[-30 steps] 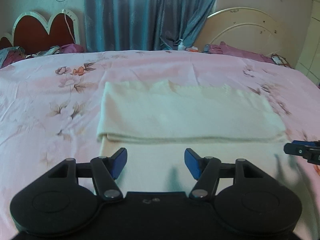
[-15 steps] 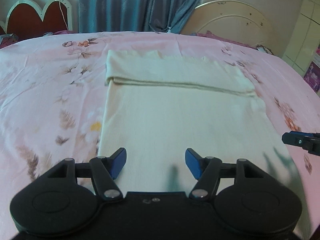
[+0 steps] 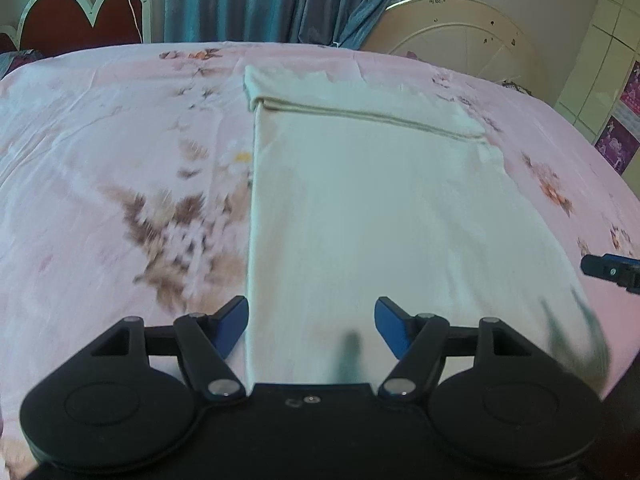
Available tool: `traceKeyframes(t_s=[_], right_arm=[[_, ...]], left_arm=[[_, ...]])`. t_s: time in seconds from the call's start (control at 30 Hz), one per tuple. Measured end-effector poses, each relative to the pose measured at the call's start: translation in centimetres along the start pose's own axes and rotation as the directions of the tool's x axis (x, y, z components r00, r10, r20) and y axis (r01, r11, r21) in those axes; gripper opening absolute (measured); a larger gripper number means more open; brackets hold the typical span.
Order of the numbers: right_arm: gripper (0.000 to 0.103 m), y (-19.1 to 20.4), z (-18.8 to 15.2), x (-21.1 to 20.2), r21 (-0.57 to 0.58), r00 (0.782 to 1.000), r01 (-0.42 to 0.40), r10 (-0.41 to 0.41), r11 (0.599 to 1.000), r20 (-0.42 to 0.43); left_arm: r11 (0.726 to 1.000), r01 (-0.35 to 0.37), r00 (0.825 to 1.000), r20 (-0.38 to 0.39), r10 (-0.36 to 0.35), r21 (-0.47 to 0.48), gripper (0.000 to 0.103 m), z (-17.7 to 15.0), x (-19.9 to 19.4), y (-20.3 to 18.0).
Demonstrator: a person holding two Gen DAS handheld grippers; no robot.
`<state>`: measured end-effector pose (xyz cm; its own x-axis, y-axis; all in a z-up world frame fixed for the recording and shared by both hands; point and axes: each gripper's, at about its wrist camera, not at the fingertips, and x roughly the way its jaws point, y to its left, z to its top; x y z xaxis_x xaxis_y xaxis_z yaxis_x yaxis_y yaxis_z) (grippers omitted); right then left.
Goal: Fold small clothes
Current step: 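Move both open grippers along the folded sweater to its ribbed hem, then close both grippers on the ribbed hem of the sweater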
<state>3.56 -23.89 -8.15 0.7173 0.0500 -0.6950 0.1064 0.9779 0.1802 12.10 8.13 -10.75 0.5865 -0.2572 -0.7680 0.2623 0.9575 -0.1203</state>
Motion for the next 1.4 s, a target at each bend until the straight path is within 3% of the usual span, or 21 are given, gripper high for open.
traceKeyframes(t_s=[0.3, 0.7, 0.97, 1.03, 1.07, 1.2, 1.23, 1.27, 1.3, 1.37, 1.4], right_arm=[[0.066, -1.9, -3.9, -2.3, 0.046, 0.996, 0.080, -0.079, 0.996, -0.038], [0.066, -3.9, -6.6, -3.2, 0.111, 0.988, 0.137, -0.129, 0.984, -0.083], [0.066, -3.8, -6.9, -2.6, 0.162, 0.994, 0.067, -0.051, 0.984, -0.101], [0.058, -3.5, -6.7, -2.1, 0.170, 0.994, 0.043, -0.024, 0.984, -0.110], [0.047, -3.3, -6.7, -1.7, 0.175, 0.992, 0.032, -0.011, 0.984, -0.122], [0.044, -2.7, -6.6, -0.8, 0.177, 0.991, 0.032, -0.009, 0.984, -0.130], [0.039, -2.4, -6.6, -0.7, 0.166, 0.991, 0.033, -0.010, 0.986, -0.135], [0.024, -2.2, -6.5, -0.6, 0.160, 0.990, 0.025, -0.002, 0.987, -0.139], [0.014, -2.1, -6.5, -0.5, 0.163, 0.989, 0.012, 0.012, 0.987, -0.145], [0.013, -1.9, -6.3, -0.2, 0.153, 0.988, 0.013, 0.011, 0.988, -0.156], [0.011, -1.9, -6.2, -0.2, 0.149, 0.987, 0.012, 0.012, 0.989, -0.159]], left_arm=[[0.996, 0.070, 0.995, -0.062, -0.073, -0.053, 0.060, -3.3, -1.0, 1.1], [0.995, 0.064, 0.995, -0.075, -0.070, -0.074, 0.060, -5.3, -1.6, 1.3], [0.993, 0.069, 0.994, -0.076, -0.076, -0.097, 0.062, -5.9, -1.9, 1.3], [0.990, 0.070, 0.994, -0.076, -0.080, -0.123, 0.062, -5.9, -1.8, 1.5], [0.990, 0.069, 0.994, -0.080, -0.079, -0.127, 0.062, -5.8, -1.6, 1.4], [0.983, 0.104, 0.991, -0.069, -0.116, -0.154, 0.062, -5.6, -0.9, 1.2], [0.979, 0.118, 0.990, -0.062, -0.130, -0.169, 0.054, -5.5, -0.8, 1.2], [0.974, 0.136, 0.987, -0.058, -0.149, -0.181, 0.039, -5.5, -0.6, 1.2], [0.971, 0.144, 0.986, -0.060, -0.158, -0.192, 0.033, -5.4, -0.4, 1.3], [0.965, 0.161, 0.982, -0.061, -0.177, -0.204, 0.015, -5.2, 0.0, 1.5], [0.962, 0.174, 0.979, -0.066, -0.191, -0.212, 0.013, -5.1, 0.2, 1.6]])
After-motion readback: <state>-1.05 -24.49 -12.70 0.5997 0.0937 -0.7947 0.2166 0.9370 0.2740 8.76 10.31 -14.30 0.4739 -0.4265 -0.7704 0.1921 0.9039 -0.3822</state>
